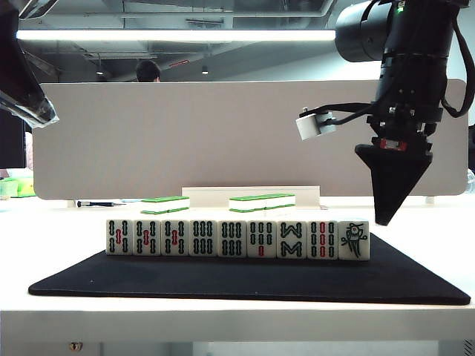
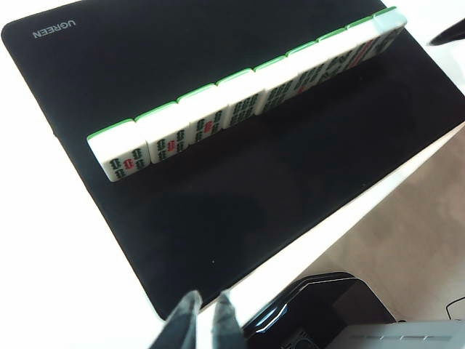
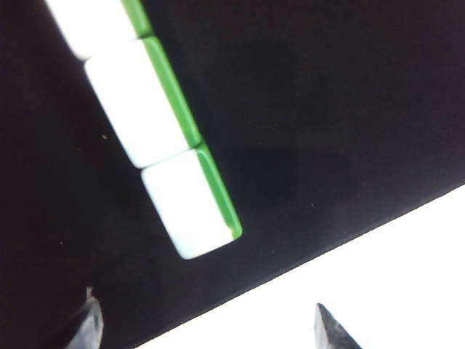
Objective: Take a mahjong tile from your hand cards and play it out.
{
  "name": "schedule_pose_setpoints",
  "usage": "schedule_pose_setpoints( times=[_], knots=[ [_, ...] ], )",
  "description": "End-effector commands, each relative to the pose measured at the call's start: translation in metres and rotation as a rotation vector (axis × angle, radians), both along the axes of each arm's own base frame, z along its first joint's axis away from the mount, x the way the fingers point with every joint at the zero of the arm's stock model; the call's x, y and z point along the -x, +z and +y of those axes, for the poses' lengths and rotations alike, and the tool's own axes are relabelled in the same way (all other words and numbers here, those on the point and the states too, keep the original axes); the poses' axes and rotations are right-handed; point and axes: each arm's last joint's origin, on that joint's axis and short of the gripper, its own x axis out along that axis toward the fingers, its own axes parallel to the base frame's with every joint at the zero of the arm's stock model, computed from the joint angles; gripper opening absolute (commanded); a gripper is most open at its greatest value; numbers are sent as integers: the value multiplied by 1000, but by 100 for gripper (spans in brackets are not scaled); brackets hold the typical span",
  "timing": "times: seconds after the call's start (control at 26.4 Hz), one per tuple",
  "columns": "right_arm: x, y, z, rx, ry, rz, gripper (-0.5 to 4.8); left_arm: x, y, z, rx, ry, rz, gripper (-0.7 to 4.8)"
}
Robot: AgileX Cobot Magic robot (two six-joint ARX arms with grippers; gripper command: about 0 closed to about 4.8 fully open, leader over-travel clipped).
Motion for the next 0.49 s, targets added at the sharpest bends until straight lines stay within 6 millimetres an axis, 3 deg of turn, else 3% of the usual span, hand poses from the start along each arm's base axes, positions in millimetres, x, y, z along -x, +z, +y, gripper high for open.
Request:
schedule_pose_setpoints(
  times=[0.04,0.49],
  knots=[
    [-2,-4,6,16,22,2,374,-1,2,0,3,-1,-13,31],
    [-1,-9,24,33,117,-29,374,-1,2,0,4,0,-12,30]
  ],
)
